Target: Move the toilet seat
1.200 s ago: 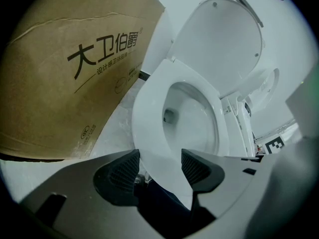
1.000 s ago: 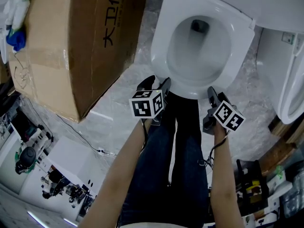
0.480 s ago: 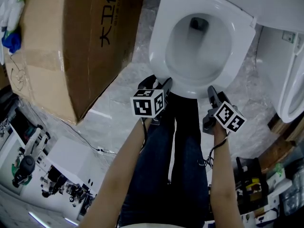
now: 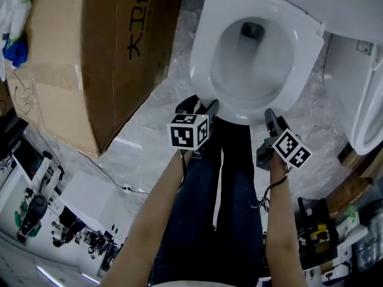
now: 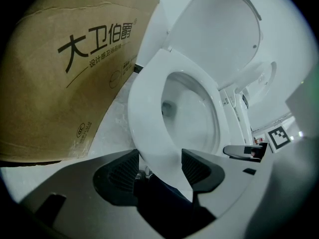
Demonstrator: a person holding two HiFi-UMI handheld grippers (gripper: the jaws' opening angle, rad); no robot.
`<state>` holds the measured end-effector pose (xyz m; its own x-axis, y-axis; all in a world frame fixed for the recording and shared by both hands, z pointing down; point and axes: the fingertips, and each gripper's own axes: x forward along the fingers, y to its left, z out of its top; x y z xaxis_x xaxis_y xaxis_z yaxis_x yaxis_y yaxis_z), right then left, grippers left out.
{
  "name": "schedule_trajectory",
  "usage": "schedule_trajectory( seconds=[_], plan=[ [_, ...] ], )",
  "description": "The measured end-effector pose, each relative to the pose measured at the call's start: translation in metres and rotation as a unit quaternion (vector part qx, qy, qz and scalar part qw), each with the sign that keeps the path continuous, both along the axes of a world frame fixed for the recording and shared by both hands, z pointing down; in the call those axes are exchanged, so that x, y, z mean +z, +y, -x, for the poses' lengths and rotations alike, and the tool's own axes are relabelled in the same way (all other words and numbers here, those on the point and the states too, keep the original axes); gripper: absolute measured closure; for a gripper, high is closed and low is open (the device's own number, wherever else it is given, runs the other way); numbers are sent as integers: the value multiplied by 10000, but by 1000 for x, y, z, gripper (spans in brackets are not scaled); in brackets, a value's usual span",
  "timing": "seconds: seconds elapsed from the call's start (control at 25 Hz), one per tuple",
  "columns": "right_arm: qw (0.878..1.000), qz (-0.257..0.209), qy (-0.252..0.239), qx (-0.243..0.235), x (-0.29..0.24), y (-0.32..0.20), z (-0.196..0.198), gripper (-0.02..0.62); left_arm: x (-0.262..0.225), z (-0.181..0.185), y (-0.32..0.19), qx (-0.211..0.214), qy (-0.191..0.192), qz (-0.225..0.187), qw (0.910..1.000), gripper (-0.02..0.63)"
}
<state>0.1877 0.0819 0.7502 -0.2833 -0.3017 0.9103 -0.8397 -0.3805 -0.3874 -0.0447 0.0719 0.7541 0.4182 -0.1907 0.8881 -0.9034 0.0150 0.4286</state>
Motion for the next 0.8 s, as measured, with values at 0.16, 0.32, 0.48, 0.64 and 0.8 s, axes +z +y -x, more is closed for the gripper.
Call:
schedule_trajectory(
  seconds=[0.16,0.32,0.48,0.64,0.8],
  plan=[
    [9996,-11,34,-268,-8,1,2,367,-6,1,2,174,-100,-151,9997,345],
    [9996,-11,-75,-269,-14,7,1,367,-19,-2,7,245,-76,-226,9994,345],
    [9997,-57,-59,-246,-25,4,1,368,-35,-2,11,358,-52,-354,9987,345],
    [9997,-27,-50,-238,-32,4,2,368,-50,-5,17,449,35,-433,9980,345],
    [9998,-111,3,-172,-46,1,0,373,-64,-12,27,724,86,-481,9962,345]
  ],
)
